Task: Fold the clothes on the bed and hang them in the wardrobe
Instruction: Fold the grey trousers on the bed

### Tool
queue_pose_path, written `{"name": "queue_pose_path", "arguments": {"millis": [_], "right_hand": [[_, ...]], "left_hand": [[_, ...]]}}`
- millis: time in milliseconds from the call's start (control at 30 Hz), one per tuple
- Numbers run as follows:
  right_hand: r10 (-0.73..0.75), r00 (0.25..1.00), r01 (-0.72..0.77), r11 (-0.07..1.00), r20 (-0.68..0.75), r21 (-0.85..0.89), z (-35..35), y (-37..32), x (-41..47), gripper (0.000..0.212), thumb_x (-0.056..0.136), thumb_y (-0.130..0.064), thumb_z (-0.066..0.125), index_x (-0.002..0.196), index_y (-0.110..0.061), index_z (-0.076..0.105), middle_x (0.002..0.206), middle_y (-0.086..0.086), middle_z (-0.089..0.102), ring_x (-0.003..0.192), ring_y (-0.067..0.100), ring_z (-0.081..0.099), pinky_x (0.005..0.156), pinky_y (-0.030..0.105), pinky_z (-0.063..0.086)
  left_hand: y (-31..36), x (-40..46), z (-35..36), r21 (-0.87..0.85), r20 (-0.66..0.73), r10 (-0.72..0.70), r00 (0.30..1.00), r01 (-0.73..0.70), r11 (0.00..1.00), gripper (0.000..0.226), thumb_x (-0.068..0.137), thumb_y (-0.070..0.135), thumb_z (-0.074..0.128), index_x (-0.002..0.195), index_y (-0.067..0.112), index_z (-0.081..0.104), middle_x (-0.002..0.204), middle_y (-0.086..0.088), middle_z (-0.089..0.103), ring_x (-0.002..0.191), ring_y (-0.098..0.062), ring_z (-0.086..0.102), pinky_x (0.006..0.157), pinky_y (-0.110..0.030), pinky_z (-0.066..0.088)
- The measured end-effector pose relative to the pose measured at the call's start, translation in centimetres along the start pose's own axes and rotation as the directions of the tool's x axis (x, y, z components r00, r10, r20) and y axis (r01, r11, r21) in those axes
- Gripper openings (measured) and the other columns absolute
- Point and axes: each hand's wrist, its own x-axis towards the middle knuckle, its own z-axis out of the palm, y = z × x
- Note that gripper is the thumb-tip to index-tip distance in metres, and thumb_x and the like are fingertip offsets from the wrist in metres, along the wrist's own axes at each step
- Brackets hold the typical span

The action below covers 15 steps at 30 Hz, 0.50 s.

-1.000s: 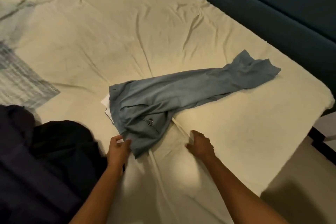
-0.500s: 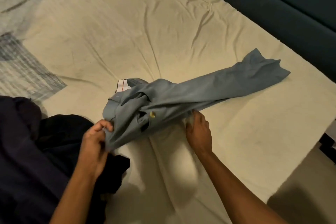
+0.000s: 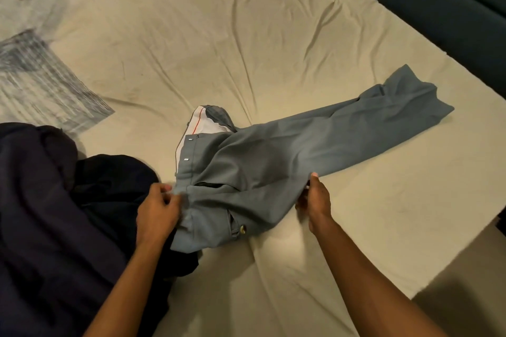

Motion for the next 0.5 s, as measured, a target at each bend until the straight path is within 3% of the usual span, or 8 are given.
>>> {"name": "queue_pose_path", "arguments": {"millis": [67,133,233,367,433,500], "right_hand": [[-0.032,1.0,0.031,0.999,-0.001,-0.045,-0.1,-0.3,0.3,0.037,0.1,-0.042,0.051,0.086,-0.009,0.059,0.077,0.011,0.063,0.064,0.025,0.058,0.063,0.038,0.051],[-0.083,0.996,0.077,0.987,-0.035,-0.143,-0.2,-0.3,0.9,0.027,0.096,-0.03,0.055,0.076,-0.012,0.053,0.076,0.015,0.061,0.064,0.026,0.056,0.068,0.042,0.054],[-0.143,0.976,0.105,0.969,-0.164,-0.222,-0.8,-0.6,1.1,0.029,0.092,-0.026,0.053,0.067,-0.013,0.049,0.072,0.012,0.059,0.071,0.031,0.054,0.077,0.046,0.052],[-0.158,0.91,0.083,0.975,-0.382,-0.205,-2.8,-0.1,0.8,0.034,0.097,-0.028,0.046,0.072,-0.01,0.06,0.083,0.016,0.065,0.081,0.037,0.058,0.08,0.046,0.05],[-0.103,0.906,0.013,0.976,-0.41,-0.217,-3.8,1.0,0.7,0.035,0.097,-0.033,0.045,0.078,-0.01,0.063,0.09,0.018,0.067,0.086,0.039,0.061,0.083,0.047,0.052],[-0.069,0.922,-0.035,0.965,-0.38,-0.26,-4.5,2.1,0.8,0.035,0.097,-0.034,0.046,0.081,-0.008,0.062,0.093,0.018,0.067,0.086,0.039,0.06,0.082,0.045,0.051]], "left_hand": [[0.9,1.3,0.9,-0.005,-0.01,-0.017,1.0,0.017,1.0,0.031,0.095,0.03,0.06,0.121,0.015,0.054,0.11,-0.005,0.066,0.103,-0.03,0.061,0.091,-0.043,0.048],[1.7,2.8,2.0,0.004,0.043,-0.103,0.994,0.103,0.995,0.038,0.095,0.04,0.06,0.123,0.015,0.053,0.117,-0.012,0.066,0.107,-0.034,0.06,0.094,-0.046,0.049],[1.8,4.9,3.7,0.114,0.13,-0.222,0.966,0.208,0.971,0.056,0.091,0.053,0.061,0.129,0.013,0.048,0.126,-0.019,0.06,0.117,-0.04,0.055,0.097,-0.048,0.048],[2.1,6.1,5.2,0.236,0.077,-0.328,0.942,0.302,0.923,0.074,0.088,0.056,0.066,0.138,0.008,0.041,0.144,-0.022,0.043,0.134,-0.043,0.036,0.105,-0.055,0.037],[2.4,6.0,5.4,0.233,0.061,-0.37,0.927,0.347,0.908,0.078,0.086,0.052,0.07,0.141,0.008,0.035,0.146,-0.023,0.038,0.132,-0.044,0.039,0.104,-0.056,0.038],[2.0,6.1,5.7,0.156,0.068,-0.381,0.922,0.367,0.917,0.072,0.086,0.043,0.073,0.138,0.008,0.037,0.138,-0.023,0.047,0.123,-0.045,0.049,0.097,-0.051,0.044]]}}
